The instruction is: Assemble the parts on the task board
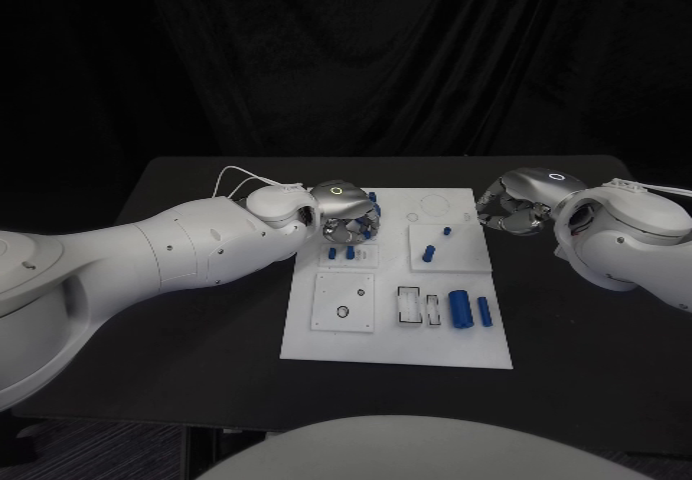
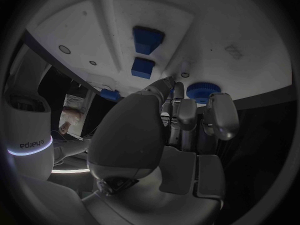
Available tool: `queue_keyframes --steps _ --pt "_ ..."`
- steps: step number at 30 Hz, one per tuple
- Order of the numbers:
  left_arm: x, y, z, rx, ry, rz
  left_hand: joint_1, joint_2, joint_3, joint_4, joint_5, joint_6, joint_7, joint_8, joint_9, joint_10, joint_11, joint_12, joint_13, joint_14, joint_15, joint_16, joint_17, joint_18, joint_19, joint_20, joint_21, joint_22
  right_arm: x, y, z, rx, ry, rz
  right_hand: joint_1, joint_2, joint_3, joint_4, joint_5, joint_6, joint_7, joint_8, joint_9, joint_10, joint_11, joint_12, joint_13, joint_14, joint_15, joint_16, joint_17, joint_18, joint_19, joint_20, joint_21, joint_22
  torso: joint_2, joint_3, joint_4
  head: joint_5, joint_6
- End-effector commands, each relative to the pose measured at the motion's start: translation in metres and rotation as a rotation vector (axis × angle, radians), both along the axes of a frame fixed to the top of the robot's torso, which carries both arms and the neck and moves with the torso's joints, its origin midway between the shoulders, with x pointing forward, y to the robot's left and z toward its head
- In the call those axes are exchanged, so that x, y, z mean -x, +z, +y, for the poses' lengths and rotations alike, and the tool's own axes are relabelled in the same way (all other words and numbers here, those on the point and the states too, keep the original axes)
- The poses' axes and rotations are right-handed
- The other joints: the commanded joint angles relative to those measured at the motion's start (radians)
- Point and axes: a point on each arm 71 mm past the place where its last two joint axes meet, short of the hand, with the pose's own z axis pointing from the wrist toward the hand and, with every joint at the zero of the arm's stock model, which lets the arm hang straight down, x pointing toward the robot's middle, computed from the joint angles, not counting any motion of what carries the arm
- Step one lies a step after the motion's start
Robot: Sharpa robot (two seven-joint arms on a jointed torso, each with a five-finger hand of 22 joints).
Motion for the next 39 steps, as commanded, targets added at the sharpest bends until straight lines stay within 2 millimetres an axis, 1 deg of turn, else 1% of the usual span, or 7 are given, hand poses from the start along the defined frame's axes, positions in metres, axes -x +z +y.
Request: queue_keyframes --steps 1,11,14,23,30,31,39 --pt "0.005 0.010 0.000 0.059 -0.042 -0.066 -0.003 0.009 -0.001 -0.005 0.005 0.009 -0.003 0.002 0.002 0.007 0.001 -0.010 -0.004 0.002 -0.006 -0.002 -0.003 0.008 0.001 -0.005 0.005 0.152 0.000 -0.001 -0.002 0.009 -0.016 0.007 -0.009 0.004 0.008 0.000 0.004 0.007 -0.002 0.003 0.000 0.106 0.009 0.003 0.264 0.080 0.008 -0.004 0.190 0.016 -0.002 0.003 -0.006 0.177 0.000 0.0000 0.0007 -0.002 0.000" --pt "0.012 0.036 0.014 0.074 -0.041 -0.089 -0.012 0.005 -0.003 -0.001 0.000 0.008 -0.004 -0.011 -0.003 0.013 0.001 -0.052 -0.031 0.000 -0.006 -0.010 -0.021 0.009 -0.001 -0.006 -0.003 0.150 0.000 -0.002 -0.005 0.014 -0.025 0.011 -0.009 0.004 0.008 -0.001 0.004 0.008 -0.002 0.003 0.000 0.105 0.009 0.002 0.262 0.080 0.008 -0.005 0.189 0.017 -0.003 0.003 -0.008 0.177 -0.002 0.0009 0.0031 -0.004 0.000" --pt "0.015 0.040 0.019 0.062 -0.030 -0.071 -0.014 0.005 -0.003 0.000 -0.004 0.007 -0.004 -0.014 -0.004 0.015 0.001 -0.061 -0.037 0.000 -0.006 -0.010 -0.022 0.009 0.000 -0.006 -0.002 0.151 0.000 -0.002 -0.005 0.015 -0.026 0.012 -0.009 0.004 0.008 -0.001 0.004 0.008 -0.002 0.003 0.000 0.104 0.009 0.001 0.262 0.080 0.008 -0.005 0.189 0.017 -0.003 0.003 -0.008 0.177 -0.003 0.0010 0.0037 0.001 0.000" --pt "0.015 0.037 0.033 0.001 0.031 -0.006 -0.025 0.006 -0.003 0.010 -0.028 0.010 0.004 -0.026 -0.006 0.025 0.012 -0.117 -0.075 0.000 -0.002 -0.016 -0.041 0.009 0.003 -0.007 -0.002 0.151 -0.001 -0.002 -0.004 0.016 -0.022 0.014 -0.009 0.004 0.008 -0.001 0.003 0.008 -0.002 0.003 0.000 0.102 0.009 0.000 0.260 0.080 0.008 -0.006 0.188 0.017 -0.003 0.003 -0.009 0.177 -0.006 0.0038 0.0070 -0.006 0.000" --pt "0.011 0.033 0.040 -0.021 0.058 0.011 -0.023 0.005 -0.002 0.009 -0.029 0.008 0.005 -0.029 -0.007 0.028 0.013 -0.128 -0.082 -0.002 -0.002 -0.019 -0.046 0.009 0.001 -0.007 -0.006 0.151 0.000 -0.003 -0.004 0.016 -0.021 0.016 -0.009 0.004 0.009 -0.001 0.003 0.008 -0.002 0.003 0.000 0.099 0.009 -0.002 0.258 0.079 0.008 -0.008 0.187 0.017 -0.004 0.003 -0.011 0.176 -0.004 0.0010 0.0088 -0.007 0.000" --pt "0.011 0.033 0.040 -0.023 0.060 0.013 -0.023 0.004 -0.002 0.009 -0.029 0.008 0.005 -0.029 -0.007 0.028 0.013 -0.129 -0.083 -0.002 -0.002 -0.019 -0.047 0.009 0.001 -0.007 -0.007 0.150 0.000 -0.003 -0.004 0.016 -0.021 0.016 -0.009 0.004 0.009 -0.001 0.003 0.008 -0.002 0.003 0.000 0.099 0.009 -0.002 0.258 0.079 0.008 -0.008 0.187 0.017 -0.004 0.003 -0.011 0.176 -0.003 0.0024 0.0077 -0.005 0.000" --pt "0.010 0.027 0.042 -0.033 0.074 0.026 -0.019 0.004 0.000 0.007 -0.027 0.009 0.006 -0.031 -0.007 0.034 0.014 -0.135 -0.087 -0.001 -0.001 -0.018 -0.047 0.009 0.002 -0.007 -0.005 0.151 0.000 -0.004 -0.004 0.017 -0.020 0.019 -0.009 0.005 0.010 -0.002 0.003 0.008 -0.002 0.003 -0.001 0.098 0.009 -0.004 0.257 0.079 0.008 -0.009 0.186 0.018 -0.005 0.003 -0.013 0.175 -0.003 0.0013 0.0065 -0.002 0.000"
